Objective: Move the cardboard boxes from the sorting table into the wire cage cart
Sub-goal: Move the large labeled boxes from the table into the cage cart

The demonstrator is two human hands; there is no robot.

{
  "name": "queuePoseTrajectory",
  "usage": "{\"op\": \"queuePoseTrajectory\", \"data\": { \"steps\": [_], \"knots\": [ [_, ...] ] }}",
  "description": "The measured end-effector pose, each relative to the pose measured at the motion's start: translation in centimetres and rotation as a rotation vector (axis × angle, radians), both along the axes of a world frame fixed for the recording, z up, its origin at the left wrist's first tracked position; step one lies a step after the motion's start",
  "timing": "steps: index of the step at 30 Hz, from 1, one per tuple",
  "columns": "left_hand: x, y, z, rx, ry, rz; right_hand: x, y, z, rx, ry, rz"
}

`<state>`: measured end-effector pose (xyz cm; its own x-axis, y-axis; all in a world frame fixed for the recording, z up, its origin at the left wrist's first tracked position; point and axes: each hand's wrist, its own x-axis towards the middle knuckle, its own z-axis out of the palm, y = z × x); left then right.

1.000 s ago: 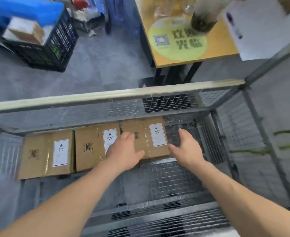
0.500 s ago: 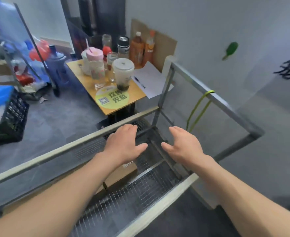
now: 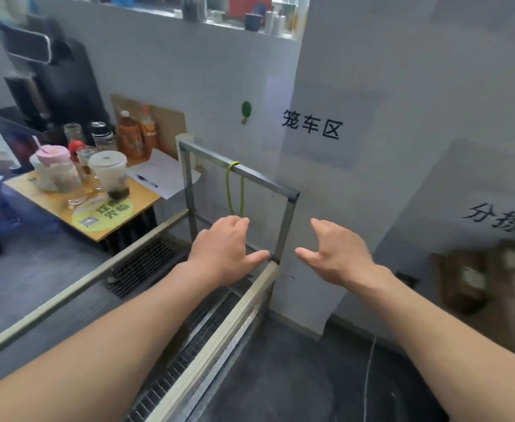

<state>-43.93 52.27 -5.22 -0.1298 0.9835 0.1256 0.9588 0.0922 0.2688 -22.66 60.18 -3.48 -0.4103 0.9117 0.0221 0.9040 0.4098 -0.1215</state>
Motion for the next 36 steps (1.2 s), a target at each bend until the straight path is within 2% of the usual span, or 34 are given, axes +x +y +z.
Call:
{"op": "queuePoseTrajectory", "data": {
  "steps": [10,18,36],
  "knots": [
    [12.0,-0.6,4.3,0.069,0.031,-0.221,13.2,-6.4,4.1,0.058,0.028,-0.253],
    [17.7,-2.0,5.5,0.094,0.047,-0.456,19.1,-12.9,5.7,0.087,0.000,-0.502],
    [31.1,-11.4,3.9,0.051,-0.050,-0.924,30.9,-32.7,3.5,0.072,0.019,-0.986]
  ]
}}
